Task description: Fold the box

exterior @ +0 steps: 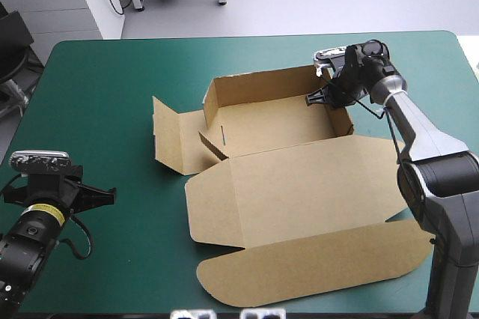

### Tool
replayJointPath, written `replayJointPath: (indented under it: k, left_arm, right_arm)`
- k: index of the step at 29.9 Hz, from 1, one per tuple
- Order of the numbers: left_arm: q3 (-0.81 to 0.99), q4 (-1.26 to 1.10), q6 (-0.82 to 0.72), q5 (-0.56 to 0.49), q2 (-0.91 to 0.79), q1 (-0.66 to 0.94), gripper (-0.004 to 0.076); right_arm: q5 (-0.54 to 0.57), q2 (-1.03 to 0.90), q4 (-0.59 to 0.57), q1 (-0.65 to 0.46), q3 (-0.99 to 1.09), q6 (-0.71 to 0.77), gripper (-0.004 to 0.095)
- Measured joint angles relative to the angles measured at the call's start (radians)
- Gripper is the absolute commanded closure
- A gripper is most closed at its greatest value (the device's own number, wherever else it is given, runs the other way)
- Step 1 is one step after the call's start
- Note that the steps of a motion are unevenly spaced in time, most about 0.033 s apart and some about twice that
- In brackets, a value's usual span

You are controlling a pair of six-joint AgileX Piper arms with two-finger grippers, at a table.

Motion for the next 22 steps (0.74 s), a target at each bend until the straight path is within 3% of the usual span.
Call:
replayJointPath:
  k: [7, 15, 22]
  left_arm:
    - [0.009, 0.028, -0.012, 0.004, -0.023, 0.0, 0.0732]
    - [0.044, 0.056, -0.012, 0.004, -0.023, 0.0, 0.0732]
    - [0.047, 0.056, -0.012, 0.002, -0.023, 0.0, 0.0732]
  right_arm:
    - [-0.003, -0.004, 0.0, 0.0, 0.002, -0.023, 0.0858]
    - [0.133, 0.044, -0.005, 0.003, -0.094, -0.056, 0.0425]
    - [0.159, 0.047, -0.006, 0.009, -0.211, -0.068, 0.0409]
